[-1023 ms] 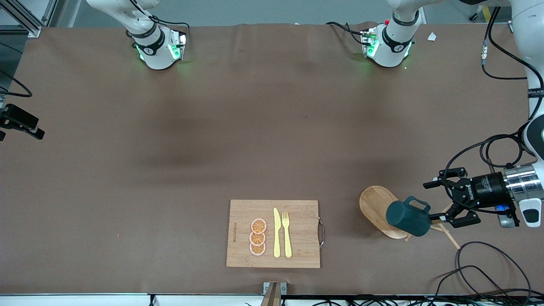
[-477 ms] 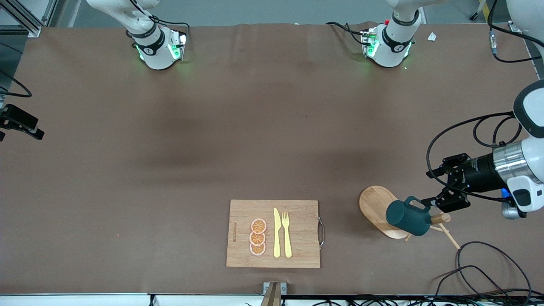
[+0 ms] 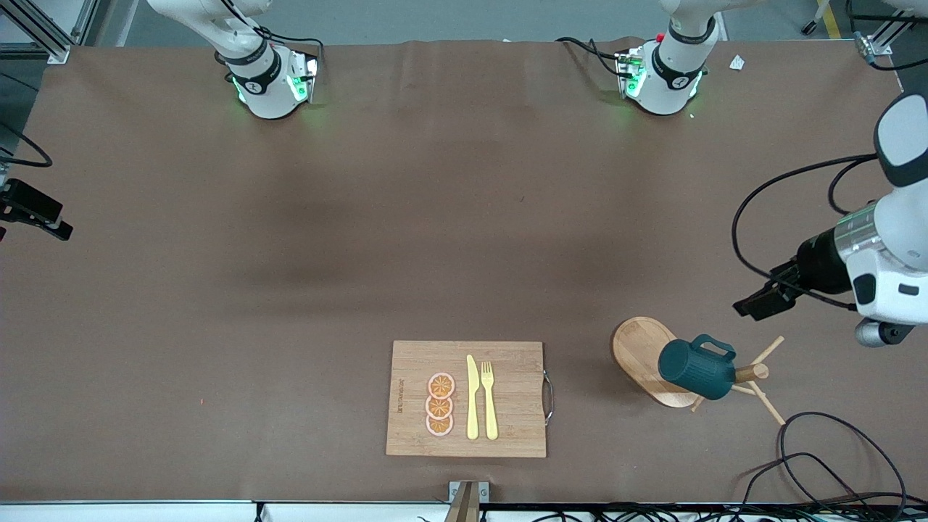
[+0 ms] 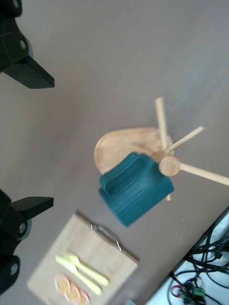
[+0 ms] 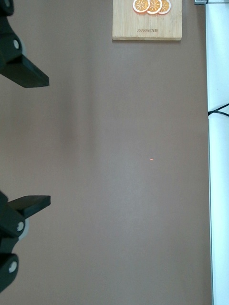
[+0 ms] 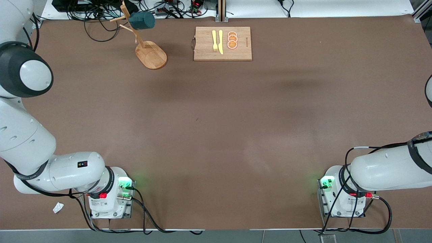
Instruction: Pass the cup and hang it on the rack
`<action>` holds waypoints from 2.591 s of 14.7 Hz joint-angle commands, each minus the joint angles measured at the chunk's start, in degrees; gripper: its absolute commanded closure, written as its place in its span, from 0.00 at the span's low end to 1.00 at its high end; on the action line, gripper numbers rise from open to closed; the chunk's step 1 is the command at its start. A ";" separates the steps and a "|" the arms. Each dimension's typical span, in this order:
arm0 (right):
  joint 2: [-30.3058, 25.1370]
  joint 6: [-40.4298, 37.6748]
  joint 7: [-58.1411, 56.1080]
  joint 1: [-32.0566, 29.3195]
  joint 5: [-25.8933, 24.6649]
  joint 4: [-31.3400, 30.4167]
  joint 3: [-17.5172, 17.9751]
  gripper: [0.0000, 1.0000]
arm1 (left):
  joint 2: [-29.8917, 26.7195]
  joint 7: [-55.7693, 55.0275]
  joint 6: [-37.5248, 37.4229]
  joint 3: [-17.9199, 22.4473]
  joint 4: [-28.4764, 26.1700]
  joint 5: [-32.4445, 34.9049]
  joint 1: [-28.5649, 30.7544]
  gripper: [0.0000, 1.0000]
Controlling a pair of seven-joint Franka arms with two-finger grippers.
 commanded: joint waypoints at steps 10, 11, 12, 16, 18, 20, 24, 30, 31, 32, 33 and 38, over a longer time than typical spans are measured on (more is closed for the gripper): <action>-1.83 -3.11 0.02 -0.83 -0.16 -1.78 -0.02 0.00 | -19.52 27.34 -8.17 9.81 -12.37 3.72 -5.41 0.00; -1.83 -3.99 -0.06 -0.83 -0.25 -1.69 -0.02 0.00 | -20.22 28.21 -9.05 10.78 -12.38 3.02 -6.20 0.00; -1.83 -4.26 0.02 -0.83 -0.34 -1.69 -0.02 0.00 | -21.01 28.91 -10.36 11.66 -12.81 2.40 -7.17 0.00; -1.74 -4.17 0.02 -0.83 -0.34 -1.69 -0.02 0.00 | -23.56 31.29 -10.64 14.30 -16.50 -1.55 -7.70 0.00; -1.74 -3.82 0.02 -0.83 -0.43 -1.51 -0.02 0.00 | -24.52 31.29 -10.03 14.39 -18.08 -1.64 -8.23 0.00; -1.65 -3.56 0.02 -0.82 -0.51 -1.43 -0.02 0.00 | -25.32 31.29 -7.92 14.39 -20.02 -1.73 -8.32 0.00; -1.48 -2.16 0.02 -0.91 -0.34 -1.25 -0.11 0.00 | -26.20 31.38 -7.91 13.86 -20.64 -1.73 -8.76 0.00; -1.39 -2.68 -1.11 -1.00 -0.78 -1.25 -0.20 0.00 | -26.02 30.50 -8.26 13.60 -20.03 -3.30 -8.50 0.00; -1.39 -2.68 -3.21 -1.00 -0.86 -0.99 -0.28 0.00 | -26.02 30.50 -8.26 13.60 -19.94 -4.36 -8.41 0.00; -1.39 -2.59 -5.84 -1.00 -0.86 -0.29 -0.28 0.00 | -26.02 30.50 -8.18 13.60 -19.85 -4.63 -8.41 0.00; -1.30 -2.68 -8.30 -1.09 -0.86 0.33 -0.28 0.00 | -26.02 30.42 -8.18 13.69 -19.50 -4.63 -8.41 0.00; -1.21 -2.86 -9.29 -0.83 0.10 0.33 -1.34 0.00 | -25.06 31.03 -8.26 13.51 -18.09 -2.10 -8.84 0.00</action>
